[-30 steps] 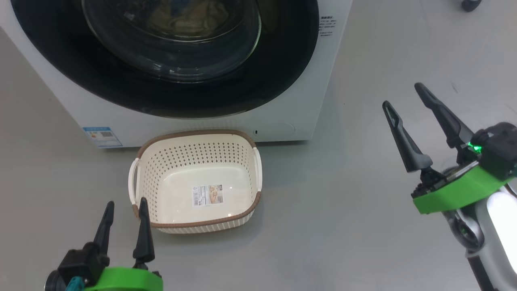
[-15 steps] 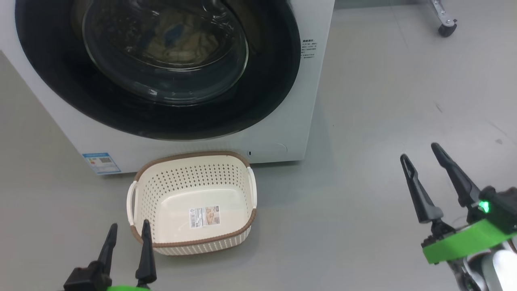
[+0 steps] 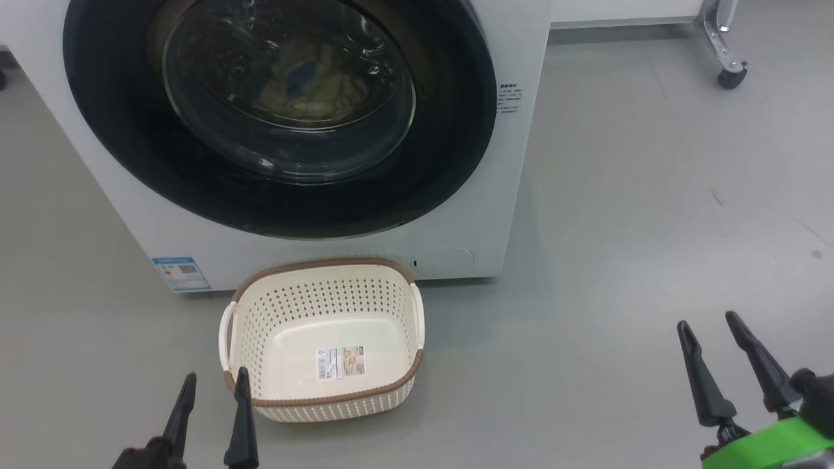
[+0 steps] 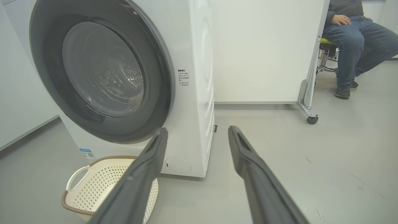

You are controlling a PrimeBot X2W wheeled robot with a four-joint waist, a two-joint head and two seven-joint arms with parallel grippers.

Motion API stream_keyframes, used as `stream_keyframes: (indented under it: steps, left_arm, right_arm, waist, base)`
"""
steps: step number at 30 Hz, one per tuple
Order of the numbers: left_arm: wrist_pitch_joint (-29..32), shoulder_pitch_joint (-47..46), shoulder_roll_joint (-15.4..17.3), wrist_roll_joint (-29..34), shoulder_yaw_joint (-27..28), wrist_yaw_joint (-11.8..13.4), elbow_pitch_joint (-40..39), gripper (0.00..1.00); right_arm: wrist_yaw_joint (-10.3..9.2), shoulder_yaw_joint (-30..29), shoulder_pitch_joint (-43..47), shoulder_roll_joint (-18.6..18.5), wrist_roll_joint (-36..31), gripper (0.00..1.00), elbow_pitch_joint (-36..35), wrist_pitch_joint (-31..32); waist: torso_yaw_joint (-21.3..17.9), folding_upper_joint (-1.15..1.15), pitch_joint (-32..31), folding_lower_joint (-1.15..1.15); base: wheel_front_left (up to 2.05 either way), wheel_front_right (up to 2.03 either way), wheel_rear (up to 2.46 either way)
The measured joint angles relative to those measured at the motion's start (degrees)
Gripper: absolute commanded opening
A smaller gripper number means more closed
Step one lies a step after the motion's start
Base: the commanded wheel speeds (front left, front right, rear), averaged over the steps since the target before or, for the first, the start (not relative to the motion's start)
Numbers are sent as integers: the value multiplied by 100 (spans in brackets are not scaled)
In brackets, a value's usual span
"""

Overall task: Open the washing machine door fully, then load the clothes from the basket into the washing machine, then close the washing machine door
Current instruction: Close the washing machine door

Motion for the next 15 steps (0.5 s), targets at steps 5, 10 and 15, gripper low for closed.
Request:
stream_keyframes:
  steps: [5, 10, 15]
  left_arm:
    - [0, 121, 1, 1, -13, 21, -89, 100]
    - [0, 191, 3, 1, -7, 15, -96, 100]
    - [0, 191, 3, 1, -1, 13, -97, 100]
  right_arm:
    - [0, -97, 235, 109, -4, 100, 36, 0]
    - [0, -123, 270, 159, -5, 100, 51, 0]
    - [0, -124, 270, 169, -5, 100, 51, 0]
  waist:
    - [54, 0, -38, 0]
    - [72, 0, -48, 0]
    - [70, 0, -36, 0]
  base:
    - [0, 0, 0]
    - [0, 0, 0]
    - [0, 0, 0]
